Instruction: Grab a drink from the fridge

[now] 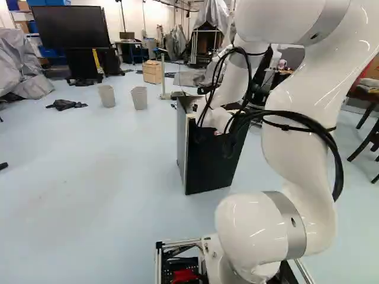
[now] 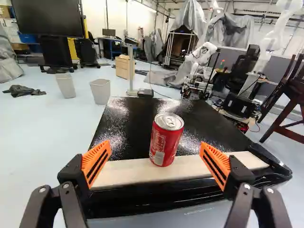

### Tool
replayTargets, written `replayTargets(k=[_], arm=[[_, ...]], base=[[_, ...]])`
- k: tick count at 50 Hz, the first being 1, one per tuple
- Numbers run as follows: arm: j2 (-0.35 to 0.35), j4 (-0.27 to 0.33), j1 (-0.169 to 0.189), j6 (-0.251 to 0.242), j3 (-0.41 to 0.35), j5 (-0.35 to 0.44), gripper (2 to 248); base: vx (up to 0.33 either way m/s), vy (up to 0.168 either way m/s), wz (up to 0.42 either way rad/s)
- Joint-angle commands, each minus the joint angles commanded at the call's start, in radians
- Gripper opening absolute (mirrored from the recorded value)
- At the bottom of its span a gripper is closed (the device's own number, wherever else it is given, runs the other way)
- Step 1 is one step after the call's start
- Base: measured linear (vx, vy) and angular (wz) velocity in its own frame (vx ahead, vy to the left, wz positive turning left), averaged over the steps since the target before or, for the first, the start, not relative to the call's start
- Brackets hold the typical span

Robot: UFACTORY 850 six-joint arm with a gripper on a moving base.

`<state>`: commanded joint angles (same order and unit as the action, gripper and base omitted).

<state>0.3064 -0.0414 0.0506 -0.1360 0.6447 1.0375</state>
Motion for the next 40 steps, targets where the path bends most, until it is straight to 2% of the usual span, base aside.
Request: replayTargets(k=[7, 17, 21, 40], arm=[[0.017, 0.0, 0.0, 0.011, 0.002, 0.0, 247], [0.04, 0.0, 0.0, 0.095, 0.005, 0.0, 247], [0.045, 0.0, 0.0, 0.114, 0.006, 0.0, 247], [0.069, 0.0, -0.001, 0.126, 0.031, 0.0, 247]], base=[[0.0, 0.0, 0.0], [0.0, 0.0, 0.0], [0.0, 0.0, 0.0], [0.0, 0.0, 0.0]])
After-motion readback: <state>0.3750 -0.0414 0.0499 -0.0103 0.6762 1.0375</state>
